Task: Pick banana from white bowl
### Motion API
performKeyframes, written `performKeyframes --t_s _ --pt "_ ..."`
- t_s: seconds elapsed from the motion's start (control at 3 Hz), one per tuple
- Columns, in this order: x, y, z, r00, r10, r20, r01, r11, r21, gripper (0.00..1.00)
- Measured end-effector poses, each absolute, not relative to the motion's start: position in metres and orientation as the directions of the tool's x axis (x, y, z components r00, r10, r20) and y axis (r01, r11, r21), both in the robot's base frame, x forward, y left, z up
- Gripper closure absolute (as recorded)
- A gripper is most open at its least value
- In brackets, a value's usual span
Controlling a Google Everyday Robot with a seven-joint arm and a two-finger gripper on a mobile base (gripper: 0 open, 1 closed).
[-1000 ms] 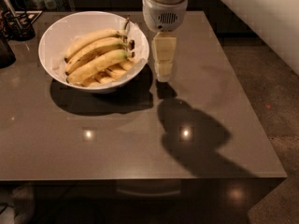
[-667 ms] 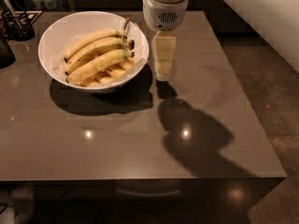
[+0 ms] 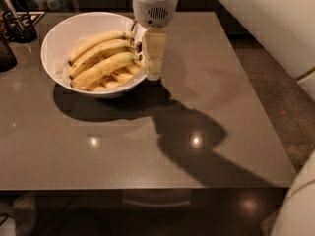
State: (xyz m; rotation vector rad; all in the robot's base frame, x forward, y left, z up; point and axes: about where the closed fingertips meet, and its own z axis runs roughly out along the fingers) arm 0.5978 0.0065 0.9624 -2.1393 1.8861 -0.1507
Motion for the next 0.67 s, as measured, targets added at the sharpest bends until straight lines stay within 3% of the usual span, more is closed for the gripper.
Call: performKeyframes --t_s 0.33,0.67 --pt "0.603 0.032 0.964 0.14 -0.98 -0.141 -0.958 -0.098 -0.268 0.0" --pt "0.607 0.052 0.963 0.118 -0.979 -0.166 -0.965 -0.074 -0.253 0.11"
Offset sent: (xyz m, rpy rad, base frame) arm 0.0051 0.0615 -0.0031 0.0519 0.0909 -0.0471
